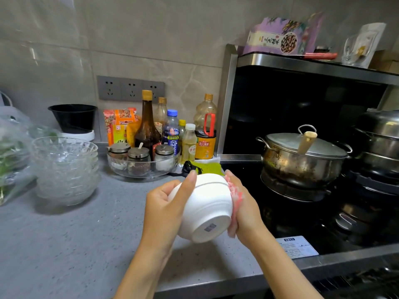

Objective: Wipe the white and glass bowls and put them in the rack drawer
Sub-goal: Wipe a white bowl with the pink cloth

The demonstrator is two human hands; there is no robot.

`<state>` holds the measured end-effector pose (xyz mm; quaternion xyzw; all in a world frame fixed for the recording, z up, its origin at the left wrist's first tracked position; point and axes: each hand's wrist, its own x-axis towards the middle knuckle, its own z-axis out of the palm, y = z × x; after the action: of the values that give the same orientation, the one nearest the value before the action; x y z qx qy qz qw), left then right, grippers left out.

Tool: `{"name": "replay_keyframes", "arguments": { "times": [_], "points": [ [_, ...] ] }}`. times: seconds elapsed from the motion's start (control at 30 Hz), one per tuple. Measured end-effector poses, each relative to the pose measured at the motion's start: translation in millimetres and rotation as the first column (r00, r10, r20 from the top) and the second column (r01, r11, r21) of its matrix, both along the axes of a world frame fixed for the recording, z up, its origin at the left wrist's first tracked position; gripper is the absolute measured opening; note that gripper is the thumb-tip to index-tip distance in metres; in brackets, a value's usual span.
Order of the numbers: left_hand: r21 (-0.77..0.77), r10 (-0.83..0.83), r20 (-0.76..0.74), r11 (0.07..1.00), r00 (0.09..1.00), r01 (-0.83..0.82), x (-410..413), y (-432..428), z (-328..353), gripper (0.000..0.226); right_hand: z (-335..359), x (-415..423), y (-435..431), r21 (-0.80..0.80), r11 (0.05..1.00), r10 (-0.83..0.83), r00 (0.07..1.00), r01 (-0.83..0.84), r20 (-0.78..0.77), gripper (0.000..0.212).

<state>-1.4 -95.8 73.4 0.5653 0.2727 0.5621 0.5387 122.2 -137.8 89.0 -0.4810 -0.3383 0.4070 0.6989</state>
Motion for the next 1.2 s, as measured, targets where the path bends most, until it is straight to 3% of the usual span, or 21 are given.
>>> {"name": "replay_keyframes", "arguments": {
  "times": [0.13, 0.37, 0.47, 0.6, 0.63, 0.67, 0.73, 0.77, 0.8, 0.83, 0.87, 0.9, 0.97, 1.0, 1.03, 1.07, 1.1, 1.2],
  "points": [
    [-0.014, -0.137, -0.024, 0.990, 0.990, 0.137, -2.6, 7.4, 0.8, 0.049, 2.5, 3.9, -4.4, -0.006, 0.998, -0.061, 0.993, 0.062, 0.103, 0.046],
    [0.316, -0.064, -0.358, 0.930, 0.932, 0.186, -5.2, 14.6, 17.1, 0.064, 11.5, 14.7, -7.9, 0.136, 0.990, -0.015, 0.911, -0.045, 0.412, 0.054],
    [0.360, 0.021, -0.319, 0.927, 0.947, 0.101, 3.2, 8.9, 18.0, 0.061, 11.2, 7.3, -7.6, 0.179, 0.980, 0.013, 0.915, -0.093, 0.404, 0.062],
    [0.277, 0.164, -0.149, 0.954, 0.975, -0.119, 8.4, 3.7, 9.7, 0.069, -1.7, 0.5, -6.1, 0.274, 0.961, -0.151, 0.885, 0.027, 0.440, 0.057],
    [0.208, 0.186, -0.098, 0.965, 0.978, -0.162, 11.2, 3.2, 8.0, 0.069, -7.2, -3.1, -6.5, 0.289, 0.956, -0.195, 0.845, 0.051, 0.497, 0.052],
    [0.146, 0.213, -0.060, 0.968, 0.975, -0.202, 14.6, 3.1, 6.9, 0.067, -11.4, -9.2, -7.6, 0.334, 0.939, -0.281, 0.746, 0.083, 0.604, 0.047],
    [0.091, 0.289, -0.037, 0.954, 0.956, -0.285, 21.5, 1.9, 4.4, 0.064, -15.7, -21.6, -9.8, 0.481, 0.869, -0.489, 0.345, 0.115, 0.801, 0.043],
    [0.084, 0.305, -0.028, 0.950, 0.952, -0.302, 24.2, 0.6, 3.4, 0.062, -16.8, -26.2, -8.7, 0.534, 0.840, -0.543, 0.162, 0.097, 0.824, 0.045],
    [0.074, 0.302, -0.019, 0.951, 0.953, -0.300, 26.6, -0.5, 2.3, 0.062, -19.0, -26.3, -6.1, 0.567, 0.820, -0.572, 0.051, 0.083, 0.819, 0.047],
    [0.059, 0.290, -0.014, 0.956, 0.957, -0.289, 28.1, -2.2, 1.5, 0.063, -18.7, -25.0, -4.7, 0.581, 0.810, -0.584, 0.022, 0.080, 0.812, 0.046],
    [0.040, 0.280, -0.010, 0.959, 0.960, -0.279, 28.5, -4.4, 1.2, 0.064, -16.6, -22.4, -3.1, 0.572, 0.816, -0.577, 0.080, 0.083, 0.812, 0.045],
    [0.019, 0.273, -0.003, 0.962, 0.962, -0.273, 27.8, -6.8, 1.2, 0.064, -13.6, -17.7, -2.0, 0.535, 0.840, -0.541, 0.213, 0.091, 0.813, 0.042],
    [-0.021, 0.261, 0.013, 0.965, 0.965, -0.261, 24.7, -9.9, 1.6, 0.067, -7.3, -8.8, -2.8, 0.422, 0.903, -0.381, 0.597, 0.078, 0.706, 0.038],
    [-0.038, 0.258, 0.012, 0.965, 0.966, -0.258, 23.4, -10.3, 0.9, 0.069, -6.4, -5.3, -2.0, 0.355, 0.933, -0.285, 0.741, 0.067, 0.608, 0.038],
    [-0.049, 0.262, 0.008, 0.964, 0.965, -0.262, 22.4, -10.1, 0.5, 0.071, -6.5, -4.9, -2.1, 0.309, 0.948, -0.249, 0.786, 0.078, 0.566, 0.039],
    [-0.055, 0.269, 0.005, 0.962, 0.963, -0.269, 21.8, -9.9, 0.2, 0.072, -8.7, -7.7, -3.0, 0.305, 0.947, -0.270, 0.758, 0.099, 0.594, 0.040],
    [-0.051, 0.277, 0.006, 0.960, 0.961, -0.276, 21.8, -9.5, 0.3, 0.072, -10.6, -13.1, -4.2, 0.343, 0.929, -0.347, 0.656, 0.141, 0.671, 0.042],
    [0.046, 0.289, -0.052, 0.957, 0.956, -0.287, 23.3, -9.0, 0.1, 0.064, -17.5, -25.6, -3.0, 0.504, 0.852, -0.521, 0.148, 0.139, 0.840, 0.041]
  ]
}}
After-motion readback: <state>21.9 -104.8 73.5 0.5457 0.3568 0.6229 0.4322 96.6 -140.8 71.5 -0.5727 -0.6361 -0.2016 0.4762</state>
